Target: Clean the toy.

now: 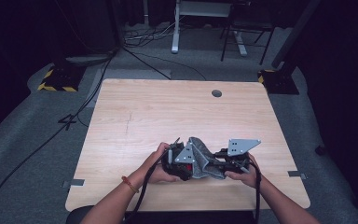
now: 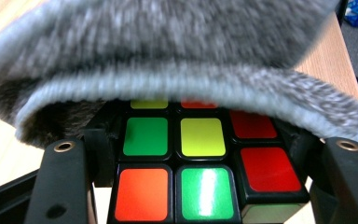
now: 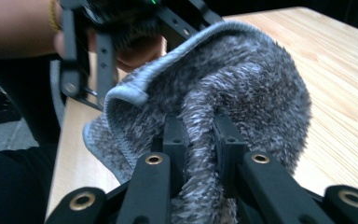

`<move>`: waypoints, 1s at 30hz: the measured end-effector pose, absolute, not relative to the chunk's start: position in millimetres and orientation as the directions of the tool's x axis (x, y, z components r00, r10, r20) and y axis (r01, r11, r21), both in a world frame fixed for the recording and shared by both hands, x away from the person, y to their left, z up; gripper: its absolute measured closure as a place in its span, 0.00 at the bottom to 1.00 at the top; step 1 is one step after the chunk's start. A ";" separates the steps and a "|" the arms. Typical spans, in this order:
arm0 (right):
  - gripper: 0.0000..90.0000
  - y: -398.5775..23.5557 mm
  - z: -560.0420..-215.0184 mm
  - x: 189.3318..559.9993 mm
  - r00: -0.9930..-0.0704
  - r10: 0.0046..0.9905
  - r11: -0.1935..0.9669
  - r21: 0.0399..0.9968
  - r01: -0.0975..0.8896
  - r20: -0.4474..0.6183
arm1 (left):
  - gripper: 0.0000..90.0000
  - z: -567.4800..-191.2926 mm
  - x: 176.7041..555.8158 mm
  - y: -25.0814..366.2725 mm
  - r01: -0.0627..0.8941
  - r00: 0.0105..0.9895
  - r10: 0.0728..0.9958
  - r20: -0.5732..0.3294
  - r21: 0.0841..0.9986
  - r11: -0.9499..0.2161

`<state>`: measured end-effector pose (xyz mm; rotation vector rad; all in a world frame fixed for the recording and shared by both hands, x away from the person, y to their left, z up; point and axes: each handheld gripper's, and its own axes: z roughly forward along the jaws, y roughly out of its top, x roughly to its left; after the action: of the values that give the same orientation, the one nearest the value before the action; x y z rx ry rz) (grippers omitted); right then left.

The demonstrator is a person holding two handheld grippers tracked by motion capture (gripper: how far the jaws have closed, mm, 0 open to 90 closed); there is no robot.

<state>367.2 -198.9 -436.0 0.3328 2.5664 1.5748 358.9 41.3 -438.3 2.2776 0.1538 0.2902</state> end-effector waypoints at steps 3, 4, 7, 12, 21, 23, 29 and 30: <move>0.88 -197.8 -441.4 371.1 -0.964 0.266 0.484 0.863 0.146 0.014 | 0.37 -433.9 357.9 43.7 0.013 0.965 0.209 0.158 0.767 -0.641; 0.88 -197.0 -443.9 372.2 -0.964 0.264 0.501 0.853 0.150 0.015 | 0.37 -431.8 357.4 44.8 0.011 0.965 0.210 0.156 0.778 -0.629; 0.87 -193.3 -450.5 372.9 -0.967 0.252 0.529 0.833 0.159 0.024 | 0.37 -426.9 356.8 47.4 0.006 0.964 0.213 0.156 0.793 -0.609; 0.87 -191.0 -451.1 371.9 -0.977 0.209 0.558 0.816 0.151 0.038 | 0.37 -426.5 358.0 50.0 0.020 0.963 0.228 0.146 0.801 -0.598; 0.87 -192.6 -446.2 366.8 -0.976 0.216 0.529 0.840 0.122 0.005 | 0.37 -431.6 362.0 49.5 0.040 0.967 0.221 0.129 0.778 -0.627; 0.88 -195.9 -443.3 367.1 -0.973 0.229 0.502 0.857 0.117 -0.001 | 0.37 -432.4 360.2 47.2 0.034 0.969 0.211 0.129 0.775 -0.631; 0.88 -196.7 -444.0 369.0 -0.961 0.276 0.503 0.853 0.141 -0.004 | 0.37 -423.2 351.5 43.1 0.003 0.971 0.194 0.140 0.804 -0.595; 0.88 -195.4 -445.8 368.8 -0.960 0.281 0.513 0.846 0.143 -0.009 | 0.37 -422.0 350.7 43.5 0.002 0.970 0.196 0.141 0.808 -0.589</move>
<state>368.8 -195.4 -445.8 0.3677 2.6040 1.4364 350.7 43.5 -422.0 2.1884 0.1387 0.2672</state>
